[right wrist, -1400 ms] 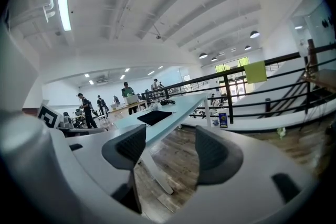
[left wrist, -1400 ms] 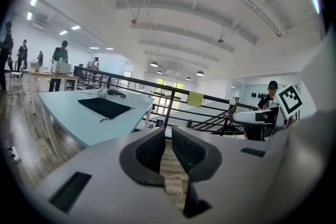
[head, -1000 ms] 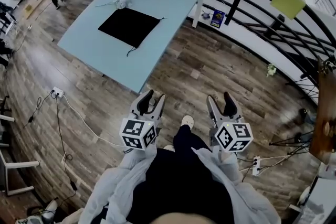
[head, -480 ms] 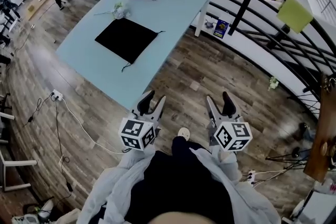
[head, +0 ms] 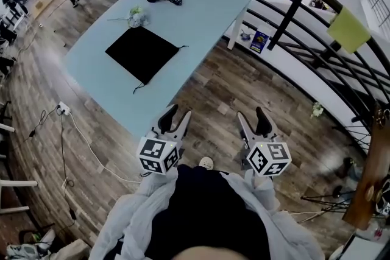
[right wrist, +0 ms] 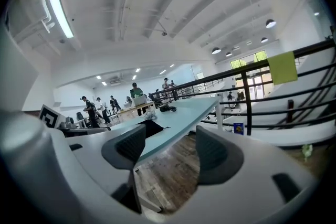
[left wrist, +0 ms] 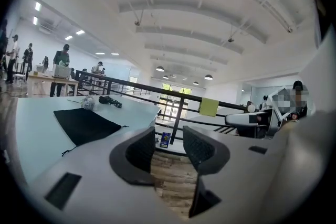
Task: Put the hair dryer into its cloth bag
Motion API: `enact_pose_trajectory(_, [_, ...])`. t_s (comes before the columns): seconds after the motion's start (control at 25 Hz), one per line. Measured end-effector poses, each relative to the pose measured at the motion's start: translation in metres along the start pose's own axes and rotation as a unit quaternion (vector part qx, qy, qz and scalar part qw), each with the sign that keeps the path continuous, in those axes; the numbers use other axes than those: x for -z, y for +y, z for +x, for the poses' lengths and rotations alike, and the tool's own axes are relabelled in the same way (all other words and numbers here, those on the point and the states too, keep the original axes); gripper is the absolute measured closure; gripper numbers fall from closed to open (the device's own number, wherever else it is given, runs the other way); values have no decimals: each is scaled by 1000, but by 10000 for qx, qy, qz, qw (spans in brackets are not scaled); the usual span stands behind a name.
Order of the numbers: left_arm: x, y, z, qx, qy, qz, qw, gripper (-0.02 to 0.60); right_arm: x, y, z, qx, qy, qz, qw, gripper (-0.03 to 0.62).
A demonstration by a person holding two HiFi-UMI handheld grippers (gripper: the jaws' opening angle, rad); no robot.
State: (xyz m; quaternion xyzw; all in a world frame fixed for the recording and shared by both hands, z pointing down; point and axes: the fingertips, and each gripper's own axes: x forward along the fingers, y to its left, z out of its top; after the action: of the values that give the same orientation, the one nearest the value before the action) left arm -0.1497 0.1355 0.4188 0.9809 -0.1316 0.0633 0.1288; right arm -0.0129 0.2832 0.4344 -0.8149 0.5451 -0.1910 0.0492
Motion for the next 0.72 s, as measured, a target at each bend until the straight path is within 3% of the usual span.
enact_pose_trajectory(0.16, [1,-7,11,23,-61,56,10000,408,-1,-9,3,-32,-25,-1,10000,293])
enact_pose_trajectory(0.44, [22,-9,17,44,171,-15,9998,408,22,-13,-3,24,67,299,9995,295])
enact_pose_trajectory(0.72, [7,-7,54,28,157,120,9998,408,1,-36,22,7,0,338,9994,295])
